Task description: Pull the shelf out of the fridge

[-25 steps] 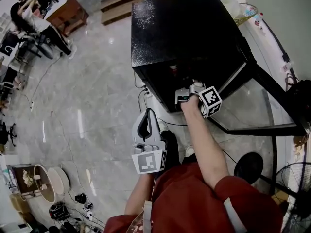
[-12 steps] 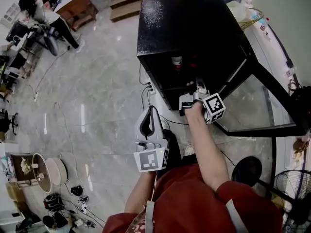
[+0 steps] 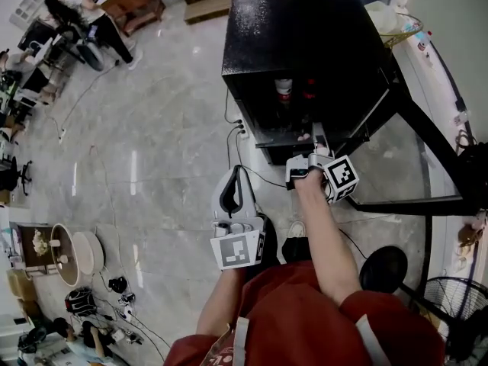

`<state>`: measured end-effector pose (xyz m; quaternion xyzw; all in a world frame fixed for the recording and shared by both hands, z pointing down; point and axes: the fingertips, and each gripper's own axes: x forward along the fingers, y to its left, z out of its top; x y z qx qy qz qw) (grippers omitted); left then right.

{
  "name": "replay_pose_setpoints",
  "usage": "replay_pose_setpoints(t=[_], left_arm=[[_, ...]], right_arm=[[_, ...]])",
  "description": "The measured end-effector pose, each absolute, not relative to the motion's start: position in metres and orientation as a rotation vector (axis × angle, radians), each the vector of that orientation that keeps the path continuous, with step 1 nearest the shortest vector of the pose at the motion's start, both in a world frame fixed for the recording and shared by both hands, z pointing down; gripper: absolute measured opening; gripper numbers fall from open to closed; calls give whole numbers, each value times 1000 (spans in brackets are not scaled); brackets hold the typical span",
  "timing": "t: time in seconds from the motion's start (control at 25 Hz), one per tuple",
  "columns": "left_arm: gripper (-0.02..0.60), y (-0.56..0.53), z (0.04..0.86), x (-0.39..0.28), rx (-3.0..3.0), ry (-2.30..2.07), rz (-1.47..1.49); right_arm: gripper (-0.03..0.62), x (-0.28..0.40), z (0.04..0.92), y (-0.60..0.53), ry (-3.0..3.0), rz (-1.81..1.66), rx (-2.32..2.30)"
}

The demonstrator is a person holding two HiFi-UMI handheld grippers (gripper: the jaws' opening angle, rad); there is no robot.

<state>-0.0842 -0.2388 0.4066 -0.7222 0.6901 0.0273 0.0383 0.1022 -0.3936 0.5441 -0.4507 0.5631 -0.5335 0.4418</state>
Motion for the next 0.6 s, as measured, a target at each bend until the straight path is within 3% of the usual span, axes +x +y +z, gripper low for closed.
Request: replay_pose_setpoints(t=[0.6], left_arm=[[3, -212, 399, -114, -2316, 2033, 111]], right_arm=[[15, 101, 536, -325, 1365, -1263, -1126]])
